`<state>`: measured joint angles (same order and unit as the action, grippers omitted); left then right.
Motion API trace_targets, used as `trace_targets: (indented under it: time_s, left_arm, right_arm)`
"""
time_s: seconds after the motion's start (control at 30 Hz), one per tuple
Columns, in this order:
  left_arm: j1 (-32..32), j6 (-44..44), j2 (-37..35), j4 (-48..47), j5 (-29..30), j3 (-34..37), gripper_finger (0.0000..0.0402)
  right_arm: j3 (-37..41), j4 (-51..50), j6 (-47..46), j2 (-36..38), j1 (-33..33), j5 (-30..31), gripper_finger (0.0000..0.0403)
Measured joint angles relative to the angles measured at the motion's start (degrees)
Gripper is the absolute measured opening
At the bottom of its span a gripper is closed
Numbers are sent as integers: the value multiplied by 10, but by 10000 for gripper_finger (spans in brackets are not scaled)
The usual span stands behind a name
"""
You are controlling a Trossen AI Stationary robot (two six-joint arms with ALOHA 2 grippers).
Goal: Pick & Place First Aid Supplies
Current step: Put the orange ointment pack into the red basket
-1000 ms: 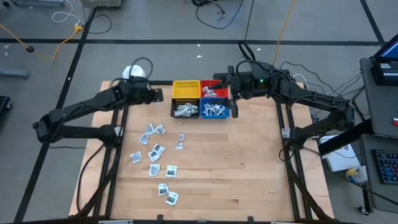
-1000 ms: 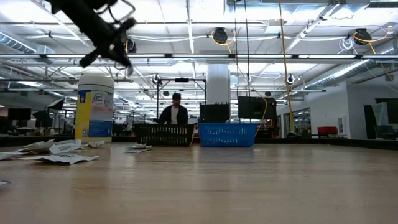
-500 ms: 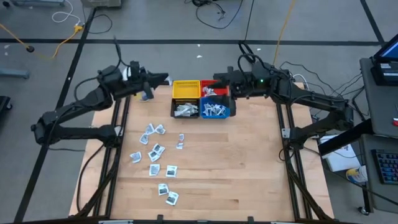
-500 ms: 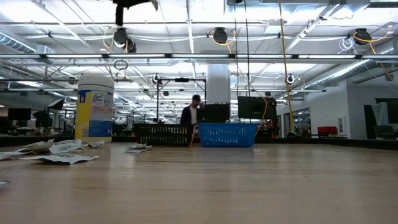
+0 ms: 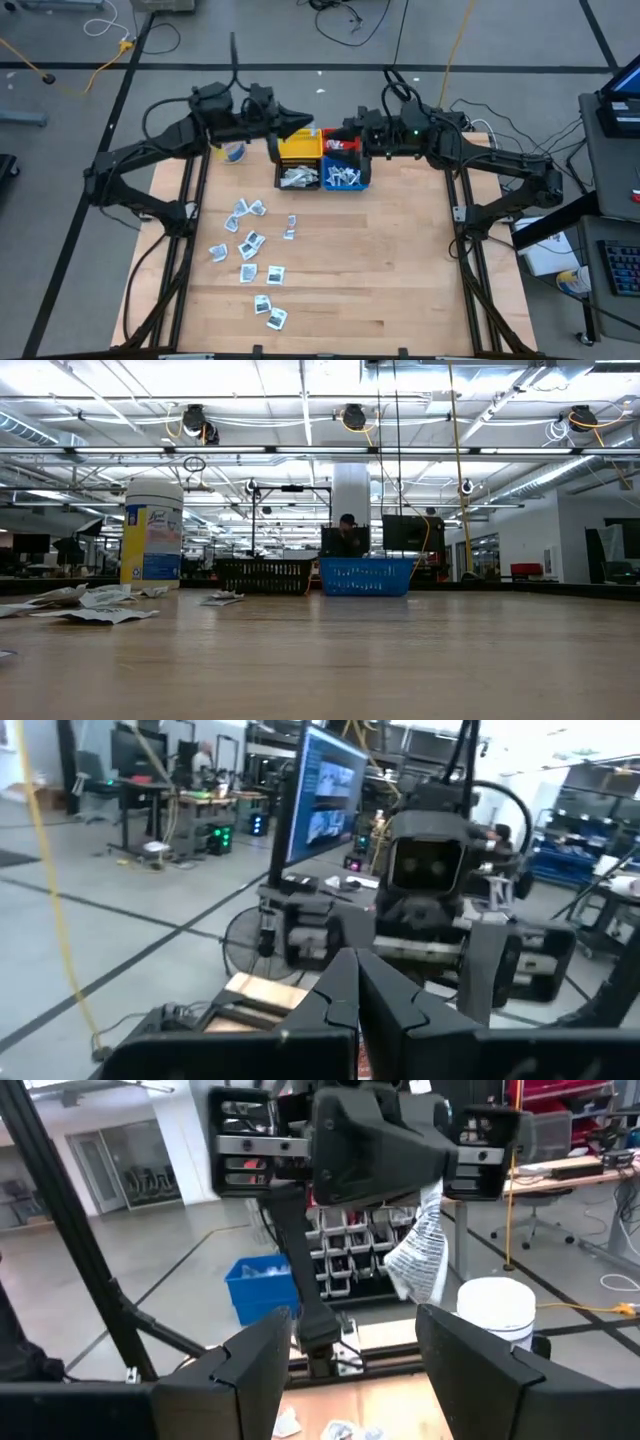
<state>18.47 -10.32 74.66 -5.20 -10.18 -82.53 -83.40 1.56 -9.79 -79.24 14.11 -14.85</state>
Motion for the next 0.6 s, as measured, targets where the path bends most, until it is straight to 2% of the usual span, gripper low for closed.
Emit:
trace_targets:
  time_s: [0.17,0.4,0.5,0.6]
  left_arm:
    - [-25,23,41,2,-6,-39,0]
    - [-36,27,55,10,-1,-43,0]
    - [-37,27,57,6,1,-42,0]
    - [-37,16,56,5,1,-42,2]
  right_arm:
    - [0,6,1,1,0,2,210]
    - [0,4,1,1,0,0,202]
    - [0,4,2,1,0,-2,169]
    - [0,6,1,1,0,-2,101]
